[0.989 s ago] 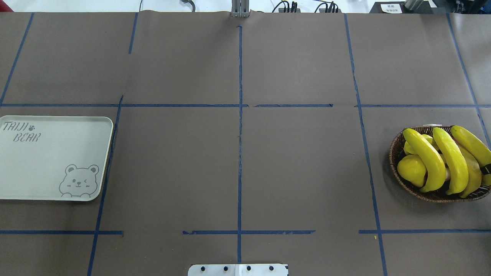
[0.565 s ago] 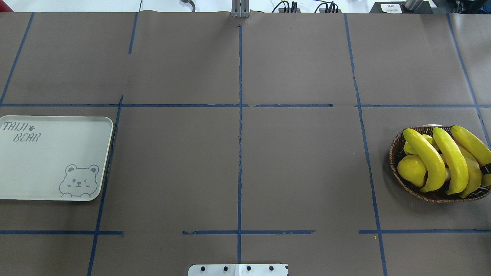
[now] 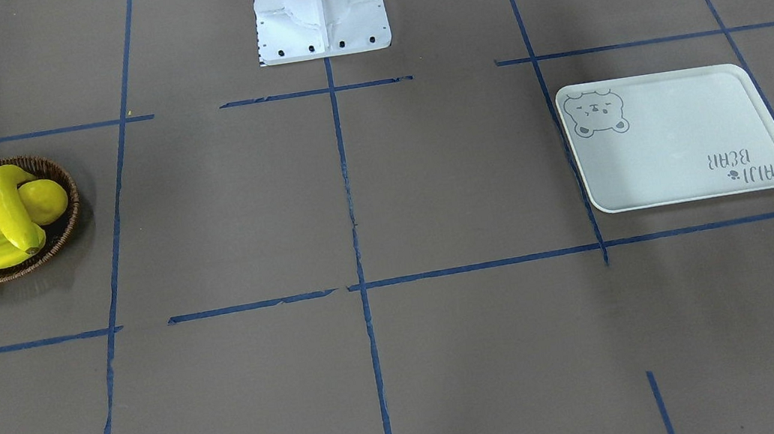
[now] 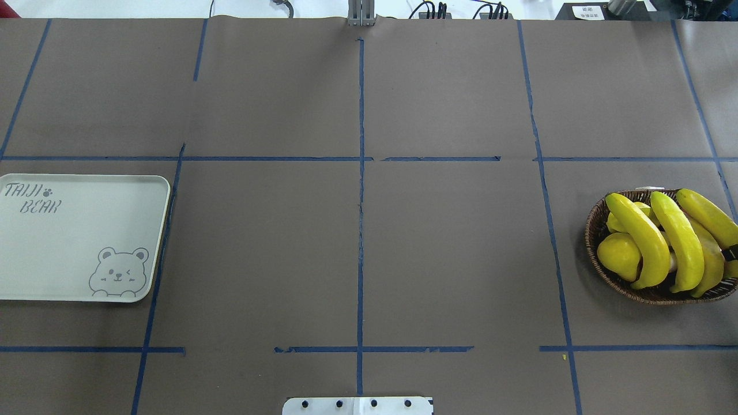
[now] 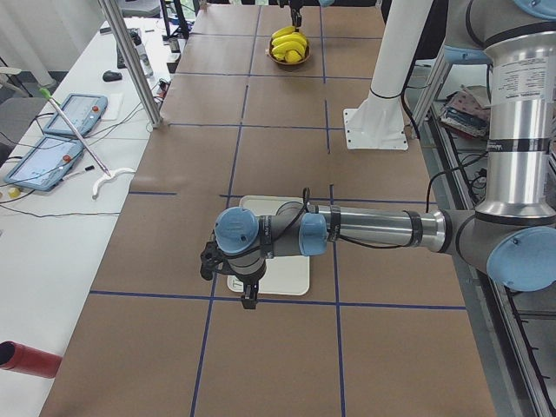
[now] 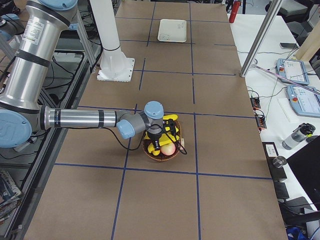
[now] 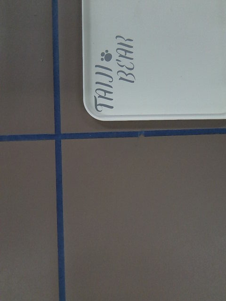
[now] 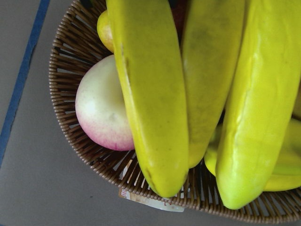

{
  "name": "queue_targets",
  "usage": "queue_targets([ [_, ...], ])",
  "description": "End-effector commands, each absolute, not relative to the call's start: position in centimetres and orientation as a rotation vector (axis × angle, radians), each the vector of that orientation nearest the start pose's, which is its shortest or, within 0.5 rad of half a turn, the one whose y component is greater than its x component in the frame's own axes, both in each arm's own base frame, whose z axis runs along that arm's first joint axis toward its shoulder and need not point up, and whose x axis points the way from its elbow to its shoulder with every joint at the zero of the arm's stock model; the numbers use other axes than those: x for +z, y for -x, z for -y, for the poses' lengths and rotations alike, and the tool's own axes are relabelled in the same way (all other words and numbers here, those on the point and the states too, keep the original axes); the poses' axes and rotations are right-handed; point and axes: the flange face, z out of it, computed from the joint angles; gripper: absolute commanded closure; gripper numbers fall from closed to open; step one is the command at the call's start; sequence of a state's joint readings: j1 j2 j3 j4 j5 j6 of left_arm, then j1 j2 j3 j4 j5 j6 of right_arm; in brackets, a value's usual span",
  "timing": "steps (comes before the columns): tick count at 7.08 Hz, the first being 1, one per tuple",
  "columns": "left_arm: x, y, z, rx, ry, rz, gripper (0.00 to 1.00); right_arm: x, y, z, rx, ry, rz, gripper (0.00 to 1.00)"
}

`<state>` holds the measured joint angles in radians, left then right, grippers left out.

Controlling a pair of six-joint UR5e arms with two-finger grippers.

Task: Transfer all bananas from basket to plate

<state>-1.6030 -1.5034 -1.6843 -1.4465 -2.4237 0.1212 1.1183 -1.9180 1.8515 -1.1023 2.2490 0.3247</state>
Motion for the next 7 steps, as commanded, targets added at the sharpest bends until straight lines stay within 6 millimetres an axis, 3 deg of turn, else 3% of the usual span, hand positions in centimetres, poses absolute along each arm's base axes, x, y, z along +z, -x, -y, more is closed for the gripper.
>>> queue_targets([
  [1,64.1,7.3,45.6,0.051,0.006,-0.856,0.0,62.0,9.9,36.5,-0.258,-0.107,0.768,0.76],
  [2,64.0,7.3,45.7,0.051,0.005,-0.855,0.0,62.0,9.9,36.5,-0.259,-0.108,0.77,0.91],
  [4,63.7,7.3,45.8,0.052,0.001,-0.855,0.0,61.8,9.0,36.3,-0.246,-0.118,0.776,0.98],
  [7,62.8,7.0,45.8,0.05,-0.006,-0.9,0.0,61.9,2.4,34.8,-0.196,-0.164,0.873,1.0],
])
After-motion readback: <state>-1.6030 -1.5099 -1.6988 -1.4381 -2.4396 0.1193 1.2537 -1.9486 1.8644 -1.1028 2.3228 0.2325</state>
